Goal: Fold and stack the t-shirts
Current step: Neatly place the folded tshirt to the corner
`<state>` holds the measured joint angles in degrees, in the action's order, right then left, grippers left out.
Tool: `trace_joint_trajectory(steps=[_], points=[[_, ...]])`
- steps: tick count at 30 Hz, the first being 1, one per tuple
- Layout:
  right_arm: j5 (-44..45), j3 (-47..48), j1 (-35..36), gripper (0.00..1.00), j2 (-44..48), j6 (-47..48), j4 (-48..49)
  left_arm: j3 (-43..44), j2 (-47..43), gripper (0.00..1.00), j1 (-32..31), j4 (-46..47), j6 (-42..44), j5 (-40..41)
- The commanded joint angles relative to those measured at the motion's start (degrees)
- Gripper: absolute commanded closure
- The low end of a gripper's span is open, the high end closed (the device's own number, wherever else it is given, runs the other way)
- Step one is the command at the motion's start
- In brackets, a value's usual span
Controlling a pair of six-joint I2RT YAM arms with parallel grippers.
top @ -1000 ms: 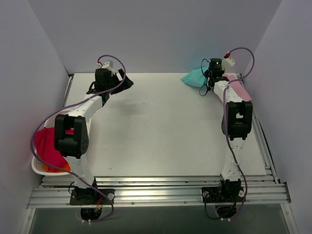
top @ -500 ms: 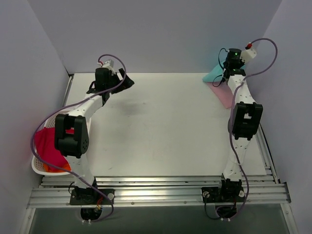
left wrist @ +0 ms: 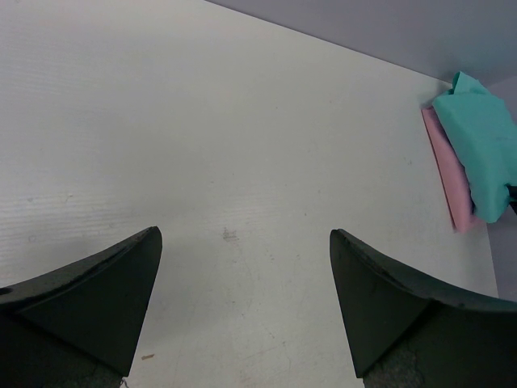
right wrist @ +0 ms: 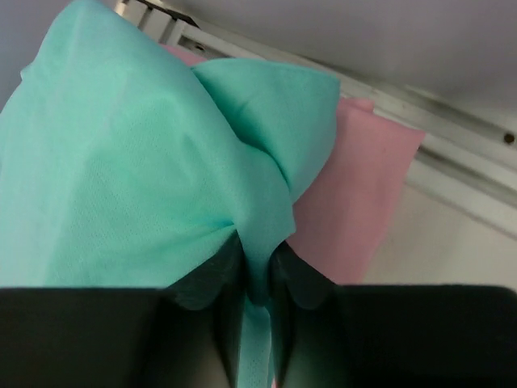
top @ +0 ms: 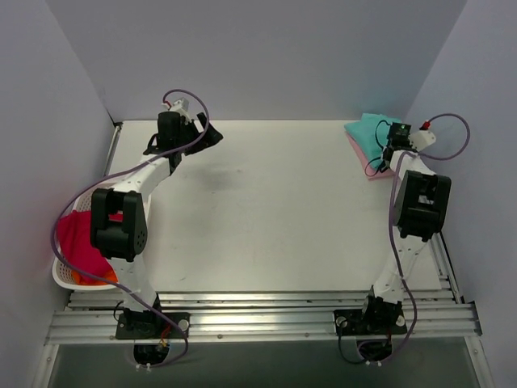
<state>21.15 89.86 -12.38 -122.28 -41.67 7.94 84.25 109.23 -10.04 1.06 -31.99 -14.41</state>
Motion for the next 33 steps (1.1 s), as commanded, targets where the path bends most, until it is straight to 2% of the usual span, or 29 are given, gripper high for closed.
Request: trace_joint_trajectory(steps=[1, 2, 3, 5, 8, 13, 18, 21, 26, 33], points=[[-0.39, -3.46, 0.17, 0.72, 7.57, -2.97, 2.08, 1.45, -1.91, 0.06, -0.24, 2.19, 0.00, -1.23], [-0.93, -5.47, 0.08, 0.39, 8.02, -3.07, 2.16, 1.45, -1.92, 0.06, -0.24, 2.19, -0.09, -1.49], [-1.28, -6.36, 0.16, 0.26, 9.06, -2.98, 2.25, 1.36, -2.00, 0.06, -0.15, 2.19, -0.09, -1.49], [-1.55, -7.68, 0.16, 0.07, 10.30, -3.33, 1.47, 1.18, -2.35, 0.06, -0.24, 2.19, -0.27, -1.67], [-0.50, -8.91, 0.25, 0.04, 13.55, -3.42, -1.17, 0.92, -2.71, 0.06, -0.15, 2.46, -0.53, -1.93], [0.56, -12.86, 3.50, 0.02, 25.40, -0.79, -2.93, 0.48, -3.41, 0.06, -0.24, 3.07, -0.71, -2.11], [5.99, -13.23, 14.11, 0.00, 37.26, 3.52, -7.23, 0.30, -3.85, 0.06, -0.24, 3.07, -0.88, -2.20], [6.80, -12.09, 17.38, 0.00, 41.75, 4.93, -10.92, -0.22, -4.55, 0.06, -0.24, 3.24, -0.97, -2.20], [6.63, -12.43, 18.36, 0.00, 47.73, 6.69, -13.66, -0.75, -5.78, 0.06, -0.59, 3.25, -0.97, -1.76], [6.54, -11.73, 18.36, 0.00, 48.28, 8.01, -16.90, -0.31, -7.19, 0.06, -1.82, 1.41, -0.01, -0.27]])
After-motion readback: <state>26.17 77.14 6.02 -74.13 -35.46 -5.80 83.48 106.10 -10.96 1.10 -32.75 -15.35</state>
